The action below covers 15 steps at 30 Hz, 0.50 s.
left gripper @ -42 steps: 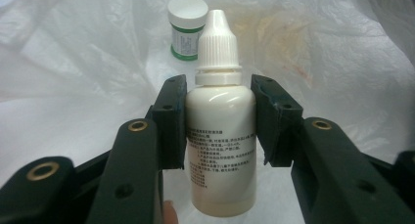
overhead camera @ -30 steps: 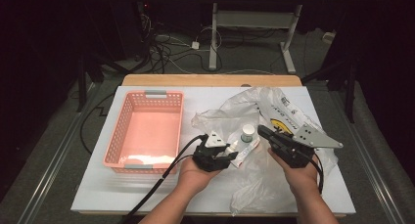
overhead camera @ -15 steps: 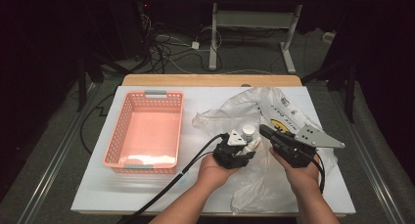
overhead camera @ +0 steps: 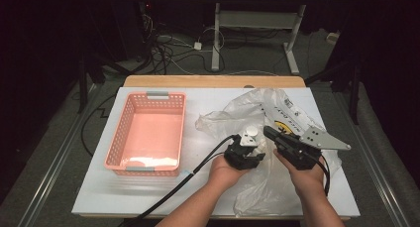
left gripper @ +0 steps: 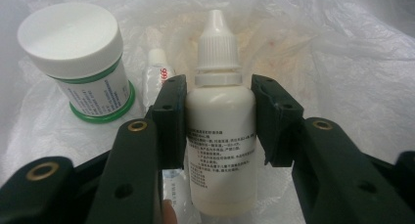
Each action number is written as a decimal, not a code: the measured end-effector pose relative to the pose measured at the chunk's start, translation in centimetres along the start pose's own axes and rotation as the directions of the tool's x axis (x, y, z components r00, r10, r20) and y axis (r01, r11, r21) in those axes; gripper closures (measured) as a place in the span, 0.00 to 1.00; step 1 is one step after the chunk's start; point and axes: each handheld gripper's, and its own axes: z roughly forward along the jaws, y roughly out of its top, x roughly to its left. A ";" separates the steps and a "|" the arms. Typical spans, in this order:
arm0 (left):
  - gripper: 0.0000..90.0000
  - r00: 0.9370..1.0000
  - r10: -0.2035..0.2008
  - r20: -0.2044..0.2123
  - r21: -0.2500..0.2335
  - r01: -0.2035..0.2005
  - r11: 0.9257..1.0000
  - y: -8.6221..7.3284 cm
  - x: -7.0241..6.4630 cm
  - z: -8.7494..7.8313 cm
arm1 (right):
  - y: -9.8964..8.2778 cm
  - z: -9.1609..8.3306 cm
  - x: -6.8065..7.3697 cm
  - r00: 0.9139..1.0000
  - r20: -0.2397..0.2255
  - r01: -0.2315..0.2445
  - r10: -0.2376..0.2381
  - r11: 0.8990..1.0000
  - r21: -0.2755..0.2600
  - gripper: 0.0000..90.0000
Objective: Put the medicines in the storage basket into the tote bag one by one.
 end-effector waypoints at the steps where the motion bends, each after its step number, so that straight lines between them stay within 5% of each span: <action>1: 0.64 1.000 -0.004 -0.001 -0.001 0.004 1.000 0.0 0.0 0.1 | 0.0 0.0 0.0 1.000 0.001 0.001 -0.001 1.000 0.000 1.00; 8: 0.60 1.000 -0.008 0.005 -0.002 0.008 1.000 0.1 0.0 -0.1 | -0.1 0.1 0.0 1.000 -0.001 0.000 0.000 1.000 0.001 1.00; 15: 0.55 1.000 0.009 -0.009 -0.016 -0.009 1.000 -0.5 0.4 -2.9 | -0.2 0.2 0.0 1.000 -0.001 0.000 0.000 1.000 0.010 1.00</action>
